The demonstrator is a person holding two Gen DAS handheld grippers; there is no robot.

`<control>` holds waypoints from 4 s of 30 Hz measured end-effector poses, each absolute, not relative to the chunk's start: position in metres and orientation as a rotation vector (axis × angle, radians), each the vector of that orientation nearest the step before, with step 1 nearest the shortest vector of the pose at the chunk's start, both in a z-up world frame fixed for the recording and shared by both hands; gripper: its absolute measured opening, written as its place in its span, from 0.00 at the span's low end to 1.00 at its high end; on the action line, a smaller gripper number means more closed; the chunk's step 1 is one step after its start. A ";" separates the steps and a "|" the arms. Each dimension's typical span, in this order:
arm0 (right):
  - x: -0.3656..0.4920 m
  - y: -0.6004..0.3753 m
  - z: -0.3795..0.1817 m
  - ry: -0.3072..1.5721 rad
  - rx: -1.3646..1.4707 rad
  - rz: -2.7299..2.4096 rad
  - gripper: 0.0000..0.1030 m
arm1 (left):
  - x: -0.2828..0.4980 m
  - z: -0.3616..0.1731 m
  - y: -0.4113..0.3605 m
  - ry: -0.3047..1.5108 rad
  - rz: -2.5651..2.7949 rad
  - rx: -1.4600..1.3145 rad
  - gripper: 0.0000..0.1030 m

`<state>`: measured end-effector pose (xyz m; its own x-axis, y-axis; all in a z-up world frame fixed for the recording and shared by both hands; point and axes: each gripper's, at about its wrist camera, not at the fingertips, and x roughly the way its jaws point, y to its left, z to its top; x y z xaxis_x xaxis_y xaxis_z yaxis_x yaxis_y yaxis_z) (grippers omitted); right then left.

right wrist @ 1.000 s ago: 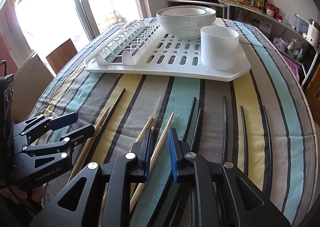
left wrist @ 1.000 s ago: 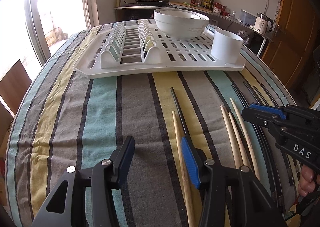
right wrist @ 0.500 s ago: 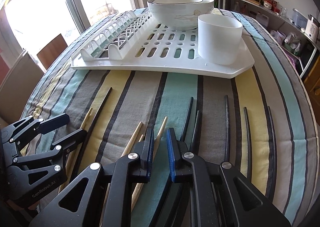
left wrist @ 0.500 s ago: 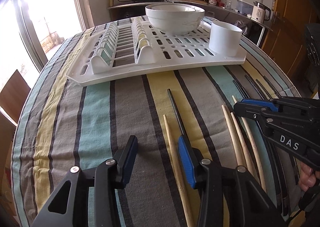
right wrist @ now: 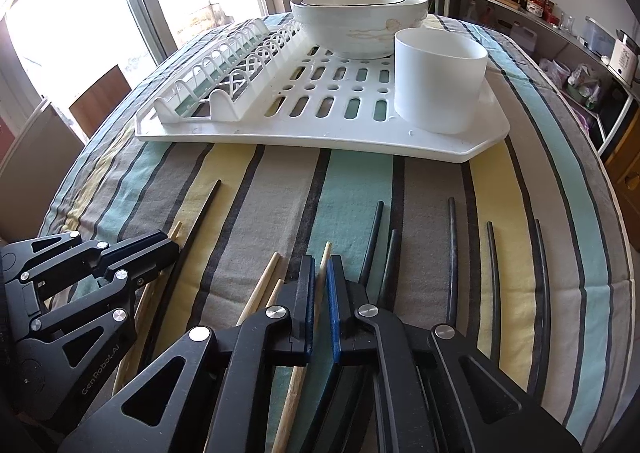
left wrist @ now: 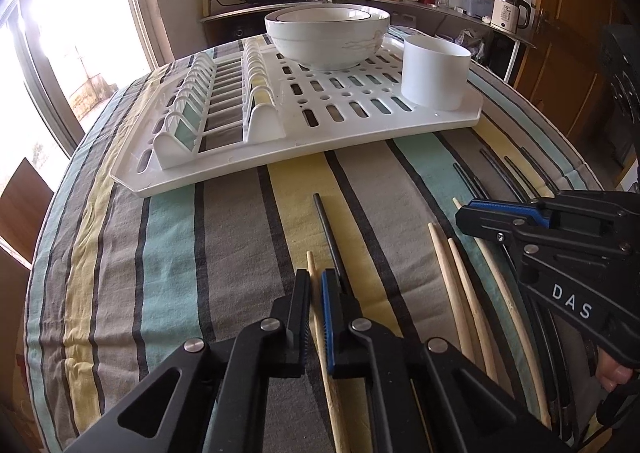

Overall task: Organize utensils
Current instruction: 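Close the left tool on a wooden chopstick while the right tool grasps another wooden chopstick, then lift the left tool's chopstick toward the white cup while the right tool carries its chopstick alongside, then open the left tool over the white cup while the right tool releases its chopstick there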

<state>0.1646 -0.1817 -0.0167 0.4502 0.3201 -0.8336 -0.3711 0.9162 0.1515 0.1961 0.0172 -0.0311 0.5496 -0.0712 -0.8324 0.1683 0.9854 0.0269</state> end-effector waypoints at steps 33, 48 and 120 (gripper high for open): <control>0.098 -0.221 0.104 0.635 0.038 0.582 0.04 | 0.118 0.114 0.058 0.631 -0.147 -0.007 0.04; 0.116 -0.250 0.130 0.543 0.063 0.556 0.04 | 0.143 0.140 0.047 0.585 -0.213 -0.063 0.04; 0.271 -0.314 0.108 0.615 0.223 0.378 0.13 | 0.334 0.101 -0.020 0.672 -0.276 -0.136 0.11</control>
<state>0.2708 -0.3138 0.1084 0.7515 0.4088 -0.5179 -0.2779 0.9080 0.3135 0.3340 -0.0198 0.1015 0.7480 -0.2951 -0.5945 0.2075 0.9548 -0.2128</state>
